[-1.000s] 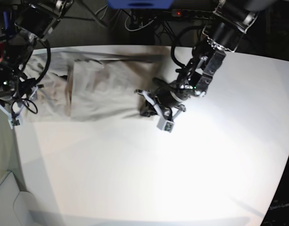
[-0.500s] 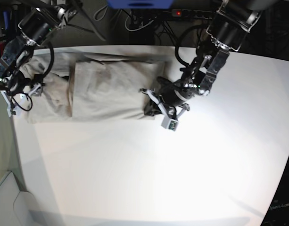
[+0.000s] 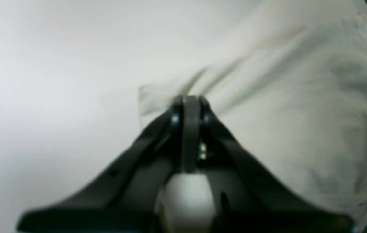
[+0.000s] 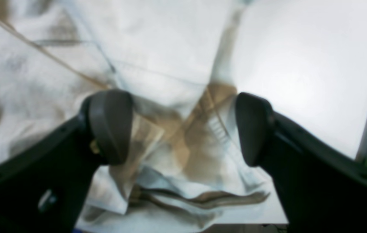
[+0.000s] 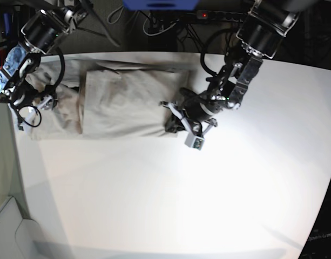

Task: Layout the t-shirt on the table in an organized manner, then fold the t-shirt properly
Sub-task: 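Hold the shirt corner with the right gripper and press the fold with the left, then lift the shirt end with the right gripper and fold it over the bundle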

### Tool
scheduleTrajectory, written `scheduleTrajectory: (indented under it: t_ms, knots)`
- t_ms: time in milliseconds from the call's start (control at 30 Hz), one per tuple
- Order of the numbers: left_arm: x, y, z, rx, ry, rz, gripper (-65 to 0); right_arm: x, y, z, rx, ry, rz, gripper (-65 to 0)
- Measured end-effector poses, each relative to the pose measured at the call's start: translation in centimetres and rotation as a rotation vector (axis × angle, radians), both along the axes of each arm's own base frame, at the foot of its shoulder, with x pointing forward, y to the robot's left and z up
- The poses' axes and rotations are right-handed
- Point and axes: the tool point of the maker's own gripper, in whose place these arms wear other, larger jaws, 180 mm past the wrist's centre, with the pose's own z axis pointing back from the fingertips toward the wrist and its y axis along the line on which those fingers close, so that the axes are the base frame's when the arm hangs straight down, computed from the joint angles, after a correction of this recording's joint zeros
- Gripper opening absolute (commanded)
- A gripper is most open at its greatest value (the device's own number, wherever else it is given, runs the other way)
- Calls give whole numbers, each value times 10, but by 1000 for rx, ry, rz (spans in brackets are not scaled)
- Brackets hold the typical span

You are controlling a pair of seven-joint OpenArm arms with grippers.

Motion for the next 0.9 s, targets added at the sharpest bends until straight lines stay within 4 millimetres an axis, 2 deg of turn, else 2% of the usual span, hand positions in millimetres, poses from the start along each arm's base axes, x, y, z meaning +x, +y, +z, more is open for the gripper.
scheduleTrajectory:
  t_ms: [167,267,367,500,600,733,867,900]
  knots:
    - [0,0,0,0,0,0,-636,-2,3,-2,11,-13,-1,-149]
    - [0,3,-1,6,0,1,-636,-2,8,-3,29,-27,0,-211]
    - [1,11,-1,9,2,7,-636,-1,14,-3,69,-59,0,-320]
    - [3,13,0,8,3,15,-636,3,30,-4,119,-79,26,-513]
    - [14,28,10,3,-15,64,-636,5,40,-5,149,-88,36,-650]
    - [27,47,41,-25,-82,120,-636,5,40,-5,149,-86,35,-650]
    - [27,54,58,-31,-69,134,-636,5,40,-5,150,-87,35,-650]
    - [27,59,56,-25,-47,141,-636,5,40,-5,151,-88,36,-650]
